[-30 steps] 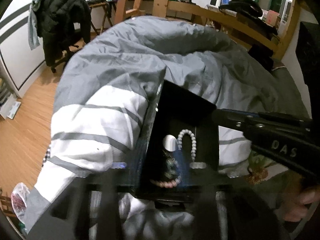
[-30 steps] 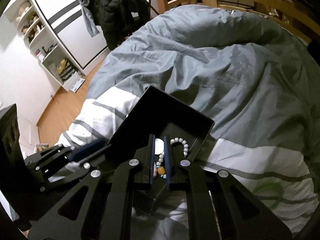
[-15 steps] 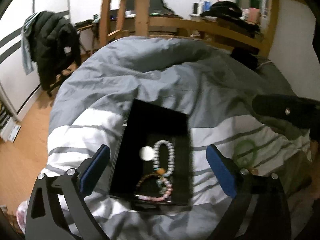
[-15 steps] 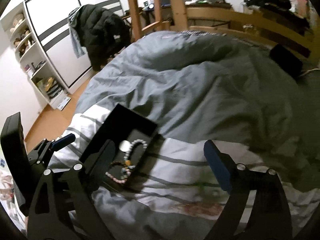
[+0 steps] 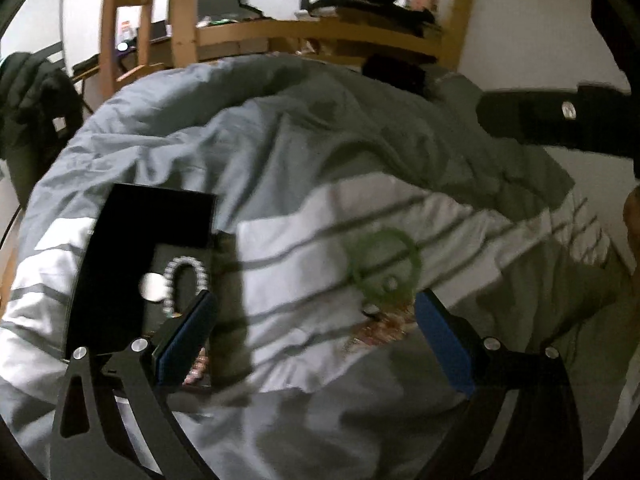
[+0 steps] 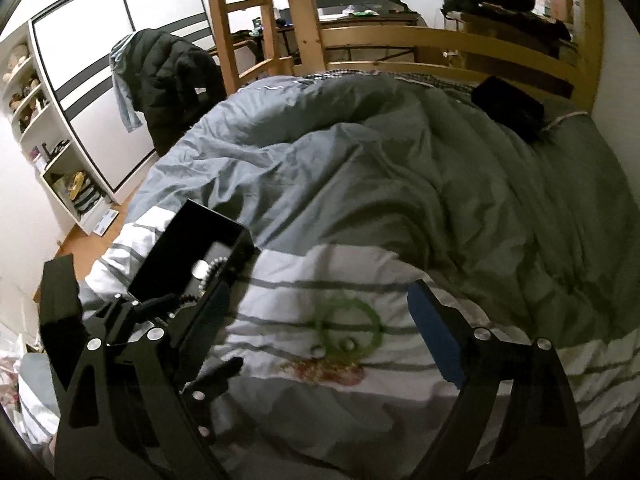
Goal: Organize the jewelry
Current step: 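Move both grippers back toward the green bangle and bead strands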
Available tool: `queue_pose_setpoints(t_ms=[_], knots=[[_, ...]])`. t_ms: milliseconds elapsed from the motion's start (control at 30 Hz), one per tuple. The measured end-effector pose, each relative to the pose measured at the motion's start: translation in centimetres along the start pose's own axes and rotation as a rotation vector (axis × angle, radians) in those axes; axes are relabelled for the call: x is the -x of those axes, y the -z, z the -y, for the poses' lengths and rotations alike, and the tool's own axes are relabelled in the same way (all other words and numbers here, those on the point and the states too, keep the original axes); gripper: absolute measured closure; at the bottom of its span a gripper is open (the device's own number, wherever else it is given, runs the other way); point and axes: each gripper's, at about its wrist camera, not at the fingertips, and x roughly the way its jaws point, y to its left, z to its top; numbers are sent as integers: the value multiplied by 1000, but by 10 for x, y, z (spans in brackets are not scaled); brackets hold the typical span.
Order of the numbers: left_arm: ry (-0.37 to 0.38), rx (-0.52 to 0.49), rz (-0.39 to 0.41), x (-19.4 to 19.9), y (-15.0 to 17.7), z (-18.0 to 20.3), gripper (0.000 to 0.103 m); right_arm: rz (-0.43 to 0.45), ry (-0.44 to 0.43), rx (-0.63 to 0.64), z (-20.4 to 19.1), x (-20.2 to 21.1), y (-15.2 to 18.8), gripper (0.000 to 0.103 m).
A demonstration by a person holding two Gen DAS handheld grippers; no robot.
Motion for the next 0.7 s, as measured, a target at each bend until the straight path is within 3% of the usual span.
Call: queue_pose_setpoints(t_ms=[267, 600, 700], knots=[[57, -22, -56, -22, 17, 23, 6, -46, -2, -49, 32, -19, 22, 20], [75, -9, -130, -49, 29, 21, 6, -157, -16, -42, 47, -74, 46, 48], [78, -7, -142, -55, 29, 20, 6, -179, -26, -34, 47, -87, 52, 48]])
